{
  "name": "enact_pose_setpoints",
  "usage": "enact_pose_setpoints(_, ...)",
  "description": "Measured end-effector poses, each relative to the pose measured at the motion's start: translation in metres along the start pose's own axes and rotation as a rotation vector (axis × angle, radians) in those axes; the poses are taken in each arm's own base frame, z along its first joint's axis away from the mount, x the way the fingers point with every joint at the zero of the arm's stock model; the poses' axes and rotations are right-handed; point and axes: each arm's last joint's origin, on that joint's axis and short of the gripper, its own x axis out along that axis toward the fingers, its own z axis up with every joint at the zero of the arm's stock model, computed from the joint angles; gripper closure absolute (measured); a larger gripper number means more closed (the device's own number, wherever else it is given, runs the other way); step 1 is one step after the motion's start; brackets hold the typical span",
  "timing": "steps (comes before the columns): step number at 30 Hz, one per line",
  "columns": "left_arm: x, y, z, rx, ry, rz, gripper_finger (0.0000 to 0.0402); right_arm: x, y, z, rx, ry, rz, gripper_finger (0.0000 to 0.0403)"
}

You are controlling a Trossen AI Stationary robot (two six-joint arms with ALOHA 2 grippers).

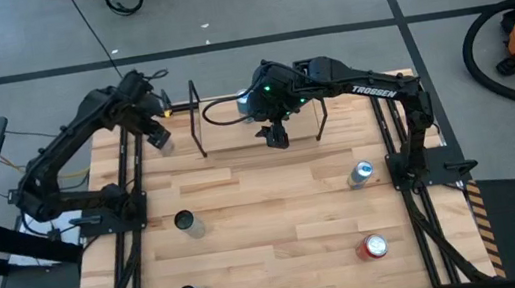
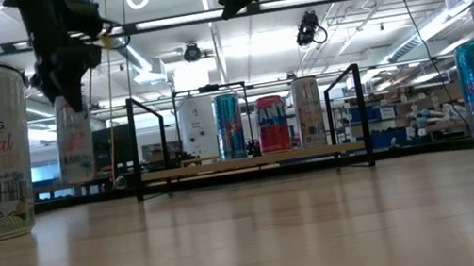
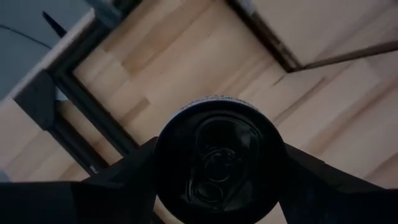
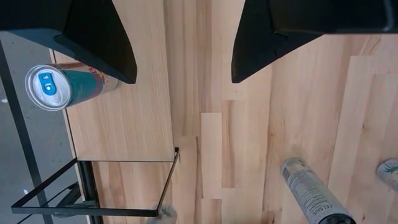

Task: Place canned beverage on shelf
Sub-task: Put the top white pink soda can on the shelf

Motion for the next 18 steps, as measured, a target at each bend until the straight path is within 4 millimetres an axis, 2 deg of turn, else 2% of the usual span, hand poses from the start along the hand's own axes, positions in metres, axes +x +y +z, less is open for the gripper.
enact_pose_setpoints(9,-0.063,-0.001,0.019,-0.038,-0.207,0.004,0.0141,0.0,0.0,0.0,0.0,0.0,0.0,0.0133)
enact_pose_setpoints(18,-0.115,0.001,0.026,-0.067,-0.392,0.008,0.0141,0.0,0.0,-0.001,0.005,0.01,0.002,0.0133)
